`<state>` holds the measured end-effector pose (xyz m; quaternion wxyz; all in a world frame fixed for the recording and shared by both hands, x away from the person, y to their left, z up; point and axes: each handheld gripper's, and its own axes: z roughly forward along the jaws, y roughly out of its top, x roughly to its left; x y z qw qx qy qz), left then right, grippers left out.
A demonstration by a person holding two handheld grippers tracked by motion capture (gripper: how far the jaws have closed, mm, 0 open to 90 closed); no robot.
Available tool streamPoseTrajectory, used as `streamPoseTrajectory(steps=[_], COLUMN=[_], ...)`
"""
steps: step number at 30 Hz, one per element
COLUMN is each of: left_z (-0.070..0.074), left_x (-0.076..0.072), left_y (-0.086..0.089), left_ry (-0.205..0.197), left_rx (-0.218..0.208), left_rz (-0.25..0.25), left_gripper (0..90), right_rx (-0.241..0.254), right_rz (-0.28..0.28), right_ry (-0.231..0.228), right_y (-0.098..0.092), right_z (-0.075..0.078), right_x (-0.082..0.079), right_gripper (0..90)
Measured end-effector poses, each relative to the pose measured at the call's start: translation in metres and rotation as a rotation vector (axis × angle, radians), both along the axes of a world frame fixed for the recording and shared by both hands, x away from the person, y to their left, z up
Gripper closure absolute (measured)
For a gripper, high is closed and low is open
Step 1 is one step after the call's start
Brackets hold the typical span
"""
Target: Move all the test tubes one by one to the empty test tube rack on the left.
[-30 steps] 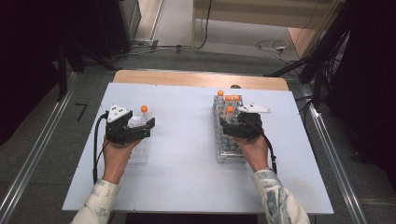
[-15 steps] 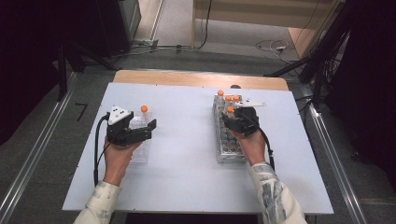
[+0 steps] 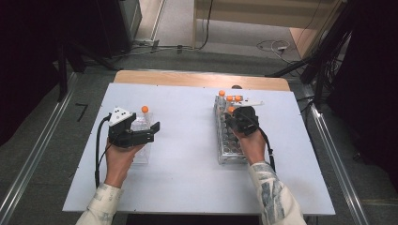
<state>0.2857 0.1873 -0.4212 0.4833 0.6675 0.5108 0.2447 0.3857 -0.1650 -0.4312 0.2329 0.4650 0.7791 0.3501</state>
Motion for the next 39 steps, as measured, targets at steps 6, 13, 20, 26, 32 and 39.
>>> streamPoseTrajectory(steps=[6, 13, 20, 26, 32, 39], left_z=[-0.002, -0.002, -0.001, -0.002, -0.002, -0.001], left_x=[-0.002, -0.002, -0.003, -0.003, -0.004, -0.006], left_y=[0.001, 0.002, 0.004, 0.004, 0.004, 0.005], left_ry=[0.005, 0.005, 0.009, 0.013, 0.012, 0.009], left_rx=[0.012, 0.013, 0.002, 0.011, 0.017, 0.016], left_rz=[0.008, 0.019, 0.025, 0.024, 0.019, 0.019], left_gripper=[6.2, 6.4, 6.5, 6.5, 6.5, 6.5], right_rx=[0.019, 0.03, 0.037, 0.058, 0.084, 0.097], right_rz=[-0.004, -0.003, -0.005, -0.002, 0.001, 0.013], right_ry=[-0.02, -0.047, -0.076, -0.106, -0.133, -0.15], right_y=[-0.002, -0.004, -0.004, -0.006, -0.01, -0.01], right_z=[0.001, 0.003, 0.009, 0.022, 0.035, 0.046], right_x=[-0.002, -0.004, -0.006, -0.01, -0.014, -0.019], right_gripper=[71.0, 71.2, 71.2, 71.5, 71.7, 71.7])
